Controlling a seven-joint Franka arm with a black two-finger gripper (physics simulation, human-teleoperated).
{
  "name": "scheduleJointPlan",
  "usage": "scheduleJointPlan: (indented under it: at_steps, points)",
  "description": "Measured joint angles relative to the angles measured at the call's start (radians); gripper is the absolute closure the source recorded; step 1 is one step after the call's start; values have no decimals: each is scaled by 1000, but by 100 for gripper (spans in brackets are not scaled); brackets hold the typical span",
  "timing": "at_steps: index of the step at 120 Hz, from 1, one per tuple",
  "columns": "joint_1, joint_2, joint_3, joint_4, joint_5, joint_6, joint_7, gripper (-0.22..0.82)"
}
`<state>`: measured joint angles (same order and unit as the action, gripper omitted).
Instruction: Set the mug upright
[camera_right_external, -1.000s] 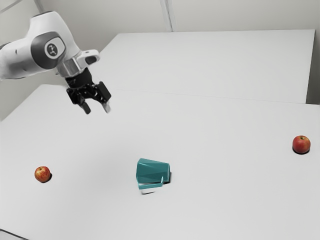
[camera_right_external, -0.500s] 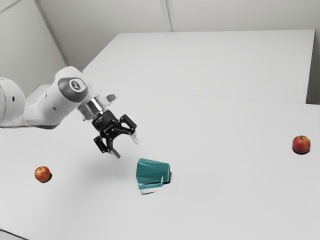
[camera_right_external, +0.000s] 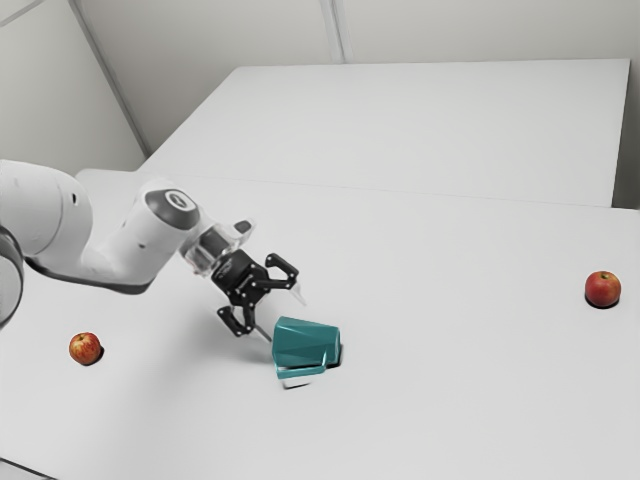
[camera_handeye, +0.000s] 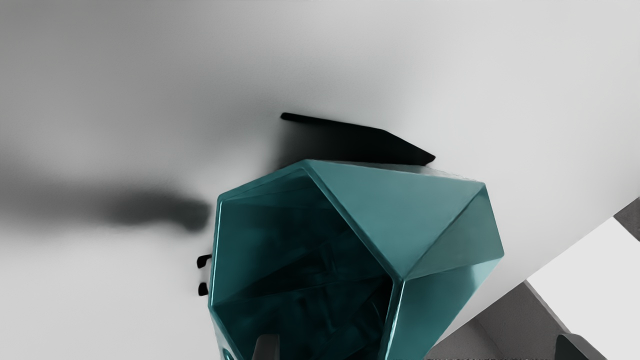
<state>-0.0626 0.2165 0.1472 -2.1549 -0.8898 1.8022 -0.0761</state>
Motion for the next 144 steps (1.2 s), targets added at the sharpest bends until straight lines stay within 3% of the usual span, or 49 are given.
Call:
scheduleJointPlan:
  at_steps: [40,61,70,105,144]
  points:
    - [-4,51,-34,7,-102,21,-15,1]
    - [-4,51,-40,10,-95,42,-19,43]
    - [-5,50,-43,13,-87,49,-21,52]
    - [-5,41,-66,56,-49,60,-31,74]
    - [-25,-28,-138,114,264,127,-41,78]
